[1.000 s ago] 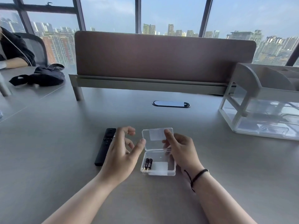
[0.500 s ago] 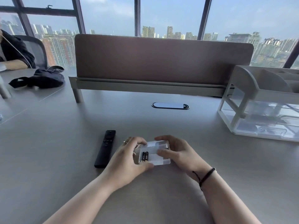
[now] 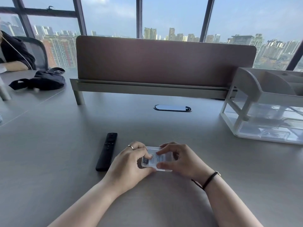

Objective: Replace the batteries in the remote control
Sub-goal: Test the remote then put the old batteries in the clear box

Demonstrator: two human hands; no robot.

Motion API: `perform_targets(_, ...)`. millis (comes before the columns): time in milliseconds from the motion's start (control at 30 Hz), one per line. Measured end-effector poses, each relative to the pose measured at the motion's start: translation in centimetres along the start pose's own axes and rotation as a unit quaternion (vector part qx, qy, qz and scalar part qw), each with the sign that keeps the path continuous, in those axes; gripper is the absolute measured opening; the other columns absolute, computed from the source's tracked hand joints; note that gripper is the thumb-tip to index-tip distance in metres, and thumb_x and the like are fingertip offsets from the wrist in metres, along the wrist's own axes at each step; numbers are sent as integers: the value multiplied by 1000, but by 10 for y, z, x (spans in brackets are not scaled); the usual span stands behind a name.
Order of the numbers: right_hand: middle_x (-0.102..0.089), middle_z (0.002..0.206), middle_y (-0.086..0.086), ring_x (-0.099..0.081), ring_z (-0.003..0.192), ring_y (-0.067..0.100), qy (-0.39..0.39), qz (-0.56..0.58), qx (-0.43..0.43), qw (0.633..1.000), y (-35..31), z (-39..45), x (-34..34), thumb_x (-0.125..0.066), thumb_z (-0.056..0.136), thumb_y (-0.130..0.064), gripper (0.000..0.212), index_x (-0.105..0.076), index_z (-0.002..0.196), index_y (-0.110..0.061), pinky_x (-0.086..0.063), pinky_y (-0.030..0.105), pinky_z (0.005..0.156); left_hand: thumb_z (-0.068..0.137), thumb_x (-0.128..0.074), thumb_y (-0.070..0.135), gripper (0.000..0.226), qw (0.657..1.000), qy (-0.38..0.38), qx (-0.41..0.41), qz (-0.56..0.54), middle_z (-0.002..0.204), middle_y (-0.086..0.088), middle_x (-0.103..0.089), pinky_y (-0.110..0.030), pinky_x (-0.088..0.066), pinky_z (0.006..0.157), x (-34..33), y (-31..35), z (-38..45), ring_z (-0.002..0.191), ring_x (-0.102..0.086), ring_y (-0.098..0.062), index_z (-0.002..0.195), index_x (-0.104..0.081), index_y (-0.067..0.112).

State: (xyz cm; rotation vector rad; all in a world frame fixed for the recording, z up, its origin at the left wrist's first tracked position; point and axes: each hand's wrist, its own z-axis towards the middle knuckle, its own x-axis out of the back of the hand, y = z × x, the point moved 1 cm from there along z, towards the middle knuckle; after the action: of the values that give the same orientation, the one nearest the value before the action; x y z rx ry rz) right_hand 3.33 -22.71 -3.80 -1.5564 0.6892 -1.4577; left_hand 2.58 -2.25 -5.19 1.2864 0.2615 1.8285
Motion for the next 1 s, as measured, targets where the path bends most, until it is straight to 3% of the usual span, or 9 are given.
perform_targets(100, -63, 119, -11, -65, 104, 13, -10, -8, 10, 1000, -1, 0, 1, -90, 60, -33, 29, -76, 82, -44, -51, 38, 96, 62, -75, 55, 33, 1000, -6, 3, 0, 99, 24, -57, -34, -53, 72, 0, -1, 0, 84, -63, -6, 82, -68, 30)
perform_targets(333, -62, 118, -18, -64, 100, 1, -5, -56, 32, 998, 2, 1, 1, -86, 57, -43, 28, -72, 81, -50, -53, 37, 93, 60, -77, 56, 35, 1000, -16, 6, 3, 108, 24, -53, -36, -52, 70, 2, -1, 1, 78, -63, -11, 83, -68, 31)
perform_targets(467, -55, 127, -28, -58, 112, -6, 33, -113, 48, 992, 6, 0, -3, -80, 70, -44, 30, -72, 99, -46, -50, 30, 97, 63, -73, 61, 44, 998, -28, 18, 53, 110, 26, -53, -30, -52, 79, 5, 2, 0, 90, -62, -4, 98, -66, 36)
perform_targets(533, -50, 137, -27, -52, 122, -2, 62, -158, 52, 984, 9, 2, -6, -74, 79, -43, 34, -68, 112, -45, -45, 28, 103, 67, -72, 62, 53, 995, -33, 21, 89, 121, 25, -50, -25, -47, 88, 6, 1, 0, 104, -57, -1, 113, -64, 39)
perform_targets(700, -34, 156, -21, -38, 140, 8, 88, -233, 31, 968, 11, 15, -6, -59, 93, -37, 44, -51, 134, -48, -36, 28, 112, 75, -59, 69, 72, 979, -28, 96, 180, 150, 10, -36, -32, -25, 116, 11, -6, 2, 140, -32, -17, 139, -42, 42)
perform_targets(867, -25, 162, -18, -38, 142, 14, 106, -282, -1, 954, 7, 24, -6, -49, 98, -33, 47, -41, 142, -49, -34, 28, 108, 84, -48, 68, 76, 946, -27, 210, 246, 160, -7, -27, -40, -21, 119, 21, -16, 4, 148, -19, -27, 146, -38, 26)
perform_targets(1000, -23, 163, -14, -40, 141, 21, 111, -293, -14, 950, 7, 30, -4, -46, 99, -29, 48, -40, 143, -47, -36, 30, 107, 88, -45, 65, 67, 942, -37, 213, 256, 156, 2, -36, -37, -34, 110, 24, -15, 2, 147, -22, -19, 138, -49, 22)
